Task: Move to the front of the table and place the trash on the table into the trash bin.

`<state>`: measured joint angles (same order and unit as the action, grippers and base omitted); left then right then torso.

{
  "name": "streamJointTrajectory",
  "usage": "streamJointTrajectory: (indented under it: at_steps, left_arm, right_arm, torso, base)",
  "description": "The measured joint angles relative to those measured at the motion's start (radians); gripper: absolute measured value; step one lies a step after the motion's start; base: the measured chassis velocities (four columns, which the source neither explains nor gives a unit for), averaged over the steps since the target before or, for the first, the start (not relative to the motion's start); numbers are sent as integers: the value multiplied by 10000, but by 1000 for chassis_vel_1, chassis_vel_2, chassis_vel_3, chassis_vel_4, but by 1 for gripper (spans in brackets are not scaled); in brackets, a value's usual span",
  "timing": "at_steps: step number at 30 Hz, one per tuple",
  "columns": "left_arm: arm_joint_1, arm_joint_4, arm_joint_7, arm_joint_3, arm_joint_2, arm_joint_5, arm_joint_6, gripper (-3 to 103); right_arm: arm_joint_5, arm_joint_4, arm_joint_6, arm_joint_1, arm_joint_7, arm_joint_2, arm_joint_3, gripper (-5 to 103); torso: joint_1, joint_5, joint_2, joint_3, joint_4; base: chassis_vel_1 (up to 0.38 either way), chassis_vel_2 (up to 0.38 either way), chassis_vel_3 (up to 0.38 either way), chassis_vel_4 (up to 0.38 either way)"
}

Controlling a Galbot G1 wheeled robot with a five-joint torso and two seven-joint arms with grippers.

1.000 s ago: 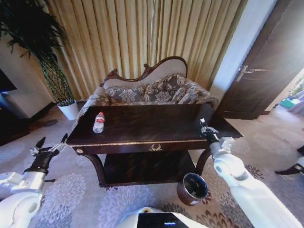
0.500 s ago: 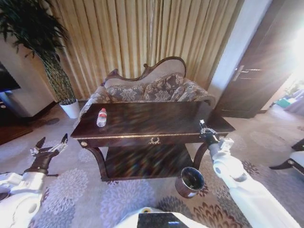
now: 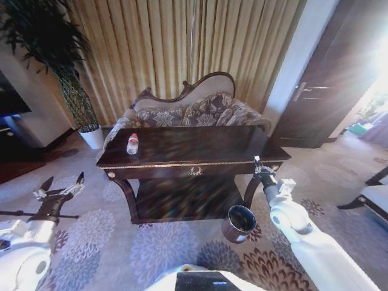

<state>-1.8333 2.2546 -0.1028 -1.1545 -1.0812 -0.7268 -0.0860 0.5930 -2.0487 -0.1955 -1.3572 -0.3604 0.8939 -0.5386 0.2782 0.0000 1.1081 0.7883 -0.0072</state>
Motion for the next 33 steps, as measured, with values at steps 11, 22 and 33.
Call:
streamJointTrajectory:
  at_steps: [11, 22, 33]
  left_arm:
    - [-110, 105, -14, 108, -76, -2, -75, 100]
    - [-243, 277, 24, 201, -129, -23, -106, 100]
    - [-470, 666, 31, 170, -321, -15, -90, 100]
  right_arm:
    - [-126, 244, -308, -97, 9, 139, 465, 0]
    - [-81, 3811, -1127, 1330, 130, 391, 2347, 0]
    - [-1226, 8104, -816, 3405, 1060, 1137, 3653, 0]
  torso:
    - [-1, 0, 1, -1, 1]
    - [1, 3, -2, 1, 2]
    - [2, 1, -2, 1, 1]
  base:
    - [39, -36, -39, 40]
    - [0, 0, 0, 0]
    - [0, 0, 0, 0]
